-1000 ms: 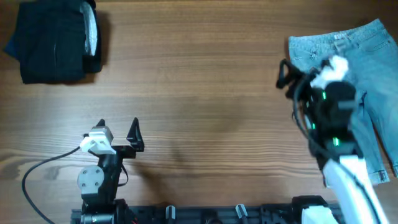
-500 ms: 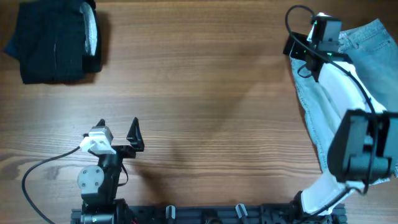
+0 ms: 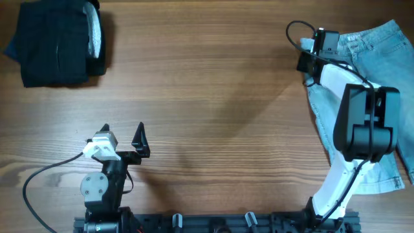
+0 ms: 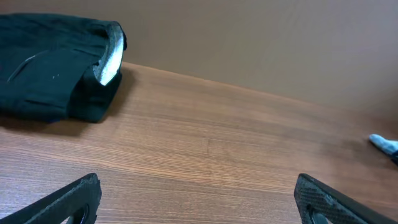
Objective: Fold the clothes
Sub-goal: 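Reach the right gripper to the denim shorts waistband and grasp it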
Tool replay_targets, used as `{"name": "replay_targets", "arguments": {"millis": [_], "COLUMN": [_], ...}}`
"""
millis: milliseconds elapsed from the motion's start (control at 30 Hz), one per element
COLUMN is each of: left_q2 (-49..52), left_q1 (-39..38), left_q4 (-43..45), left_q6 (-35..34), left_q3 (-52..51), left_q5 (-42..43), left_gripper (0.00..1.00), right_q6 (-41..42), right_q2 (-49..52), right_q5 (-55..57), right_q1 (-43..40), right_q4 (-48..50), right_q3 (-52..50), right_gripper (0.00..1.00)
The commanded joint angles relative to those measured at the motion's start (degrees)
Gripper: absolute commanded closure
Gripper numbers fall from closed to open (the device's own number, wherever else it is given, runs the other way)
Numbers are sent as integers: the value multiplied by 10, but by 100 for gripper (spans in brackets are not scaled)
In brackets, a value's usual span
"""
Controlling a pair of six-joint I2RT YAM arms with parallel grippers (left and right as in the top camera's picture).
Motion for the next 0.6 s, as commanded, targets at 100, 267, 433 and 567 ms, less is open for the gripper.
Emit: {"name": "replay_targets", "arguments": {"millis": [100, 267, 433, 567], "left_q2": [-4, -4, -4, -4], "left_q1": [-1, -1, -1, -1], "left_q4": [-3, -3, -3, -3], "left_q6": [-5, -5, -5, -5], "left_q3": [-2, -2, -2, -2], "left_q5": [10, 10, 10, 10], "left_gripper": [0, 0, 0, 0], "right_q6": [0, -80, -180, -255], "right_q2": [9, -55, -75, -75], "right_q5": [-17, -20, -106, -173], "right_q1": [28, 132, 284, 413], "right_q4": [-12, 3, -7, -79], "right_q3": [7, 30, 38, 38], "right_gripper": [96, 96, 96, 96]}}
